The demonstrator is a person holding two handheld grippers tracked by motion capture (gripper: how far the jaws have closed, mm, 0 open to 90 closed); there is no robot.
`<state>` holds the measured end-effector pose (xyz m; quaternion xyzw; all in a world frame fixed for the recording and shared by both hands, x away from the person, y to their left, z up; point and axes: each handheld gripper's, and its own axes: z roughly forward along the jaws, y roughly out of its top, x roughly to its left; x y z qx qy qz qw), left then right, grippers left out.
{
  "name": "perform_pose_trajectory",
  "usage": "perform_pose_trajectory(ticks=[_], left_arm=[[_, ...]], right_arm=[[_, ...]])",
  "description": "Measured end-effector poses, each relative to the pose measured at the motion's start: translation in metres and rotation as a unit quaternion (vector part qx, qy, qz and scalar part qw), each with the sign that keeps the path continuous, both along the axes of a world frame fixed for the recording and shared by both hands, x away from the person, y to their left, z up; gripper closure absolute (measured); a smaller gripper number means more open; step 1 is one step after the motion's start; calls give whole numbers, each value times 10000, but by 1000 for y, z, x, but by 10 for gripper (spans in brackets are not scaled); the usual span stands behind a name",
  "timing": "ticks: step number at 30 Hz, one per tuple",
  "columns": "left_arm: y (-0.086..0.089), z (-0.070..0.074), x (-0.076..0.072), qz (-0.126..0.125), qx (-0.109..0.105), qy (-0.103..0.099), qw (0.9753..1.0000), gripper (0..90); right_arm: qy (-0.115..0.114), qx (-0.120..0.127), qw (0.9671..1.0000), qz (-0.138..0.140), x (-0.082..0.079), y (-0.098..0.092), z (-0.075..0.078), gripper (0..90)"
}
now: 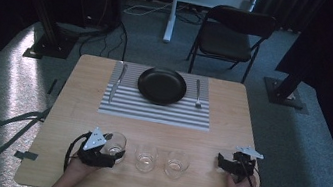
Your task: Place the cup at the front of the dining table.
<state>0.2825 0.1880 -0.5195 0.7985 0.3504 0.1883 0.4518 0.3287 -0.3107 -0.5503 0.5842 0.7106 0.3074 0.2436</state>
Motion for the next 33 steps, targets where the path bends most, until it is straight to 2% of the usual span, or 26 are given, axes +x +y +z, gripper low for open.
perform_pose_trajectory(ticks=[18,33], left_arm=[[3,3,18,212,-87,64,9997,198],[-4,6,30,243,-69,82,9996,197]], right_arm=[[0,-2,10000,0,0,0,0,122],[0,-1,10000,1,0,0,0,122]])
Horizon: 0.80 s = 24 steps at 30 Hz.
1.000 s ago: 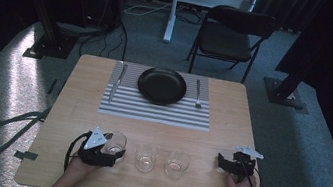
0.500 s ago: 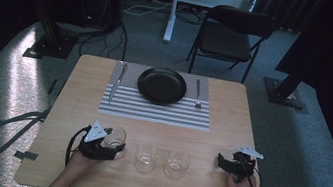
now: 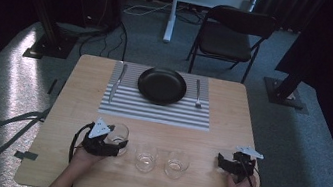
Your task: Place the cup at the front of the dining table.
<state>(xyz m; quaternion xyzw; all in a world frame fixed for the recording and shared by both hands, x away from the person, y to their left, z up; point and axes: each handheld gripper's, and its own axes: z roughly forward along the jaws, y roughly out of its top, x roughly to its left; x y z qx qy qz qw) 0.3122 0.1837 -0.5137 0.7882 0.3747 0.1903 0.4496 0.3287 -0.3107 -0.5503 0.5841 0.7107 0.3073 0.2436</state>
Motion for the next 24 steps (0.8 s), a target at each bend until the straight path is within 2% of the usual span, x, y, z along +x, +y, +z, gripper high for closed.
perform_pose_trajectory(ticks=[7,24], left_arm=[[-4,2,7,29,45,-16,10000,198],[-9,6,25,262,-27,23,9996,198]], right_arm=[[-1,1,10000,-1,0,0,0,122],[-4,2,10000,0,0,0,0,122]])
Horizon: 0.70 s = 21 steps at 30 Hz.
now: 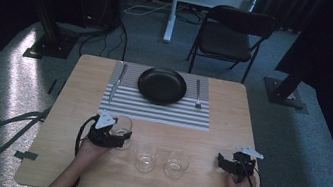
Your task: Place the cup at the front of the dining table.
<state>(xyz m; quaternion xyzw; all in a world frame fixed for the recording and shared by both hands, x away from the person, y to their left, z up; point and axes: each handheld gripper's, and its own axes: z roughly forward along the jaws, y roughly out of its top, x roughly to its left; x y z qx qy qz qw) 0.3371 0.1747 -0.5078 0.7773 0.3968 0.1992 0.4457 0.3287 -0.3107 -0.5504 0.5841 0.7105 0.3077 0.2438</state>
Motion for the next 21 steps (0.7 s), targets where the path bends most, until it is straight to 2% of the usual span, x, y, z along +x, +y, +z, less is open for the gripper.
perform_pose_trajectory(ticks=[10,21], left_arm=[[2,5,11,187,-60,-7,9998,198],[0,14,23,249,-88,-57,9996,198]], right_arm=[[3,-3,10000,1,0,0,0,122],[0,-7,10000,5,0,0,0,122]])
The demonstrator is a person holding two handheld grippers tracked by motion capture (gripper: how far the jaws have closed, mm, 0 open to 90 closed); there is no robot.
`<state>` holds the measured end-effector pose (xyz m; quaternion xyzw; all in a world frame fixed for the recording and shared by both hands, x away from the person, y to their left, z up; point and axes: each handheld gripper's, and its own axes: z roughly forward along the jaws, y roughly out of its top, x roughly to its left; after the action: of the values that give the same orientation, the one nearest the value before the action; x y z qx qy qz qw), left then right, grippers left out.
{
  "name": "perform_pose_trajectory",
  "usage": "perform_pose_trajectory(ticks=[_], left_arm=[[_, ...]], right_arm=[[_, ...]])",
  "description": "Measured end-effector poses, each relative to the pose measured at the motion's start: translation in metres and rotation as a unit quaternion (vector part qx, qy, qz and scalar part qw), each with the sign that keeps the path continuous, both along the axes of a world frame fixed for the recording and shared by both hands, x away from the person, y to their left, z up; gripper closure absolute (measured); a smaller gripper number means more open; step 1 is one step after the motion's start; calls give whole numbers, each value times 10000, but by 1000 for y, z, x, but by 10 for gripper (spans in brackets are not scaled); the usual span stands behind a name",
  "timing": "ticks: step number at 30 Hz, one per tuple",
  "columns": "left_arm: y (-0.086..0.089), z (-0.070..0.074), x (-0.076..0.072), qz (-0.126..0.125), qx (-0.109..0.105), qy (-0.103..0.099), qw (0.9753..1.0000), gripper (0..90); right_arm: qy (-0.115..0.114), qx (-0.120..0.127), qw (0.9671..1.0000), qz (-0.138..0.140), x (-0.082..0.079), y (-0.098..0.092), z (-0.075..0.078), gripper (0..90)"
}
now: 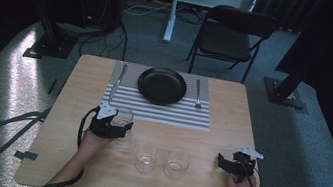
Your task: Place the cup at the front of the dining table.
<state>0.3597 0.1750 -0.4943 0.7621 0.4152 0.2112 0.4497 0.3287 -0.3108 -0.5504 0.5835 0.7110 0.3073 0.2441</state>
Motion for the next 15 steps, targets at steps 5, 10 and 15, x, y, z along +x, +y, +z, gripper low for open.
perform_pose_trajectory(ticks=[5,10,15], left_arm=[[-2,5,5,64,37,-57,10000,197],[-2,6,10,109,-40,-52,9999,197],[-3,6,18,180,-25,-27,9998,198]], right_arm=[[1,-1,10000,0,0,0,0,122],[2,1,10000,-1,0,0,0,122],[1,1,10000,-1,0,0,0,122]])
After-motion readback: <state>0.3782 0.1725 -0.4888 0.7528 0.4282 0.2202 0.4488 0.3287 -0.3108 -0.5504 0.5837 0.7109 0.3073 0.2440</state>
